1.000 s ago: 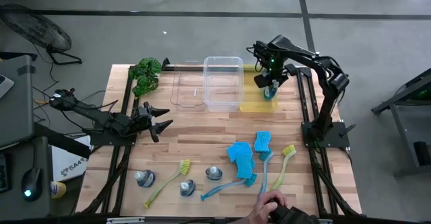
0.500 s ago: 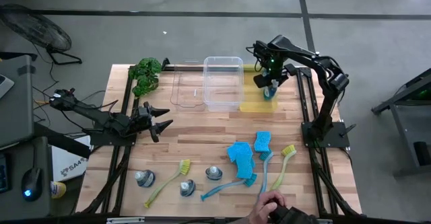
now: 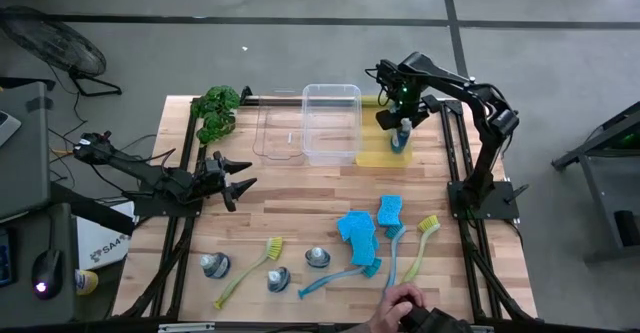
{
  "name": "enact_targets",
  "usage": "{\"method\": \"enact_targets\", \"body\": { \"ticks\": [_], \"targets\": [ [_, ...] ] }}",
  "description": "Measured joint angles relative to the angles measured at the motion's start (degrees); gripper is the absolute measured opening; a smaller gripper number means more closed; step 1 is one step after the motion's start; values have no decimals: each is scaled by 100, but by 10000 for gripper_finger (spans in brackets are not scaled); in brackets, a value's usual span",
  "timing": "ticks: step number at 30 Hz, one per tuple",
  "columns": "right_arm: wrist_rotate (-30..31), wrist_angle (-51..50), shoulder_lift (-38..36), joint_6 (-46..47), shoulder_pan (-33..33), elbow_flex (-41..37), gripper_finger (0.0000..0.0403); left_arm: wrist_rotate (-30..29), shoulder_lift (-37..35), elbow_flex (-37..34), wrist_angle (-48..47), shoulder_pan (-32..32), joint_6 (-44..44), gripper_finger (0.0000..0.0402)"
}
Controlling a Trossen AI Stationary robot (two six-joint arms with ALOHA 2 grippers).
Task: Pick & Place Kitchen Sink Supplies
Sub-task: Put the yellow dishwashing brush into the white bin
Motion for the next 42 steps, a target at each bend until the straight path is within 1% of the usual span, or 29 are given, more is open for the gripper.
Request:
{"method": "enact_targets", "body": {
  "ticks": [12,17,22,29,35,42],
  "targets": [
    [-2,-4,-389,90,0,0,241,0,2,1,-1,-1,1,264],
    [-2,-116,-711,157,66,0,241,0,0,-1,-1,1,1,264],
    [73,-220,-1231,412,248,0,241,0,2,1,-1,1,-1,264],
    [187,-369,-1999,594,752,0,241,2,0,1,-1,-1,1,264],
    [325,-363,-2511,293,1362,0,241,0,1,-1,0,0,0,264],
    [608,-363,-2837,-62,2103,0,241,0,2,1,-1,-1,1,264]
  ]
}}
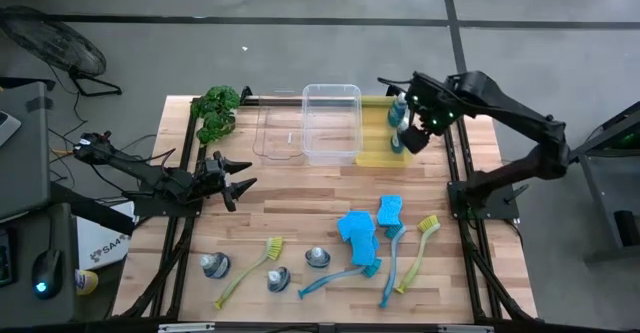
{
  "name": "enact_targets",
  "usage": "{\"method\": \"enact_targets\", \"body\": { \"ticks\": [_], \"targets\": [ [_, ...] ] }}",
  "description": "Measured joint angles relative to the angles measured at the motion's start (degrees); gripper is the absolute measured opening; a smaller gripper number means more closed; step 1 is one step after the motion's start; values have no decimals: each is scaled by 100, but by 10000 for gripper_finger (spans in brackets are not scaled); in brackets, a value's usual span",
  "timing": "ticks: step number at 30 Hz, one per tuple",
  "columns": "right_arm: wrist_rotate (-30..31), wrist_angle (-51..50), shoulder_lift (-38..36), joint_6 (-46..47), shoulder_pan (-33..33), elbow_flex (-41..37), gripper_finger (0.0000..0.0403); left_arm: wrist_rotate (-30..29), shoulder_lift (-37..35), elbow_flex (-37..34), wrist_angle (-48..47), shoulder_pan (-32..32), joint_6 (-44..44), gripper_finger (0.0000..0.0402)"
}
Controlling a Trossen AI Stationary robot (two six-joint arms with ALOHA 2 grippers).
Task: Pick & Place Kitchen Sink Supplies
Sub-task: Put the yellow dishwashing brush into the white bin
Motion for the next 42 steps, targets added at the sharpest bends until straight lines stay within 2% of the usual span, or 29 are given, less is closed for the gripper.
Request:
{"method": "enact_targets", "body": {
  "ticks": [10,14,16,21,29,35,42],
  "targets": [
    [597,15,-195,-470,1429,-30,241,1,0,0,1,0,-1,264],
    [575,9,-271,-570,1918,-527,241,1,0,-1,0,2,0,264],
    [575,18,-335,-288,2122,-916,241,1,-2,-1,0,1,-2,264],
    [308,84,-611,1609,2501,-1872,241,0,-2,-1,0,0,-1,264],
    [-641,514,-1103,4572,3420,-3258,241,0,-2,0,0,2,-2,264],
    [-1243,1861,-1229,6470,4150,-4087,241,1,0,0,0,0,-1,264],
    [-1318,3516,-1229,8707,4999,-4783,241,0,-2,0,0,2,-2,264]
  ]
}}
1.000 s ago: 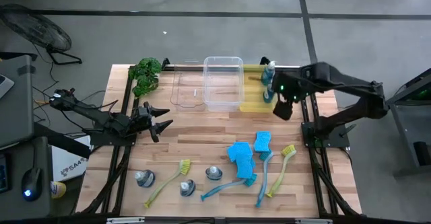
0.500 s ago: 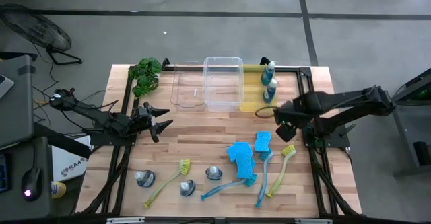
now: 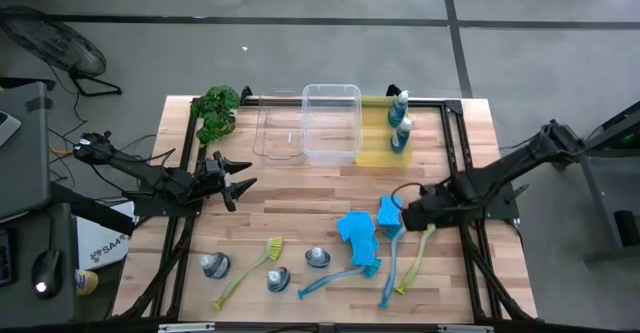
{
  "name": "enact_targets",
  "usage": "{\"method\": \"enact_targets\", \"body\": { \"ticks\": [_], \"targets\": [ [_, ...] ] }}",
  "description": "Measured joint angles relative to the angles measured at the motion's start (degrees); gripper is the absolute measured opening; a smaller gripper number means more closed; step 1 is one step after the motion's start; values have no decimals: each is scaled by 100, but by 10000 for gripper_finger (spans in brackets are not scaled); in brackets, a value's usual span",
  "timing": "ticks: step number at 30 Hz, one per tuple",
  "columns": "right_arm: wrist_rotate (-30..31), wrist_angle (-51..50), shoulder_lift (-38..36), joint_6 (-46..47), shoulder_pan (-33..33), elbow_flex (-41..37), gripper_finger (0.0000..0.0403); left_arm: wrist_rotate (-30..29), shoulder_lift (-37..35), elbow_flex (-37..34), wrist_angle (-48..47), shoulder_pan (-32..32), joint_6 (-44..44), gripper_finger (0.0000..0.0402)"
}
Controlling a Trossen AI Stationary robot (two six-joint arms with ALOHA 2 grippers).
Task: Pick & Place Kitchen Sink Supplies
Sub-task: Put the yellow dishwashing brush into the white bin
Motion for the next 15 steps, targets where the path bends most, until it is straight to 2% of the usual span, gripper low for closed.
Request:
{"method": "enact_targets", "body": {
  "ticks": [5,15],
  "targets": [
    [35,683,93,964,272,-342,241,0,0,1,0,0,0,264],
    [-321,805,891,1331,314,-380,227,0,0,0,0,-1,1,264]
  ]
}}
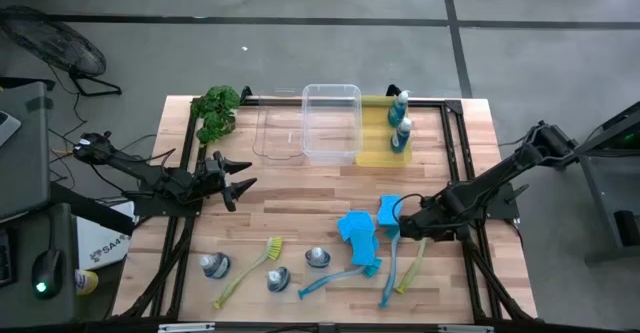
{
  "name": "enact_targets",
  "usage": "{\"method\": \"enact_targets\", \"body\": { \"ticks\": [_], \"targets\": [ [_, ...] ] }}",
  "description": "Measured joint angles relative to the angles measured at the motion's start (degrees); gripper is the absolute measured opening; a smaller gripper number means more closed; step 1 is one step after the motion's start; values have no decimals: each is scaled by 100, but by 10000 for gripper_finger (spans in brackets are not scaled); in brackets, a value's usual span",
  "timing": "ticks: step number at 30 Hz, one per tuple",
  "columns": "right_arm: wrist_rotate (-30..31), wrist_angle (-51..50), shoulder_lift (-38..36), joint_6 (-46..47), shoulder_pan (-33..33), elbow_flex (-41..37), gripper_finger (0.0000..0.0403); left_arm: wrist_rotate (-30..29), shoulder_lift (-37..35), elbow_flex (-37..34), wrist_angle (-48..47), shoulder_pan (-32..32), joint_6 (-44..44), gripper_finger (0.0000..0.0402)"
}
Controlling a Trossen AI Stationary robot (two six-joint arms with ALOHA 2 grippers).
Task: Pick & Place Kitchen Sink Supplies
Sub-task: Put the yellow dishwashing brush into the white bin
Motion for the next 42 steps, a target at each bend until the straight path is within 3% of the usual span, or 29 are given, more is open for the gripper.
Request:
{"method": "enact_targets", "body": {
  "ticks": [24,42],
  "targets": [
    [-368,1413,1248,18,-1,10,182,0,0,1,0,0,0,264],
    [-424,1472,1260,-491,-15,11,42,0,1,-1,0,1,-1,264]
  ]
}}
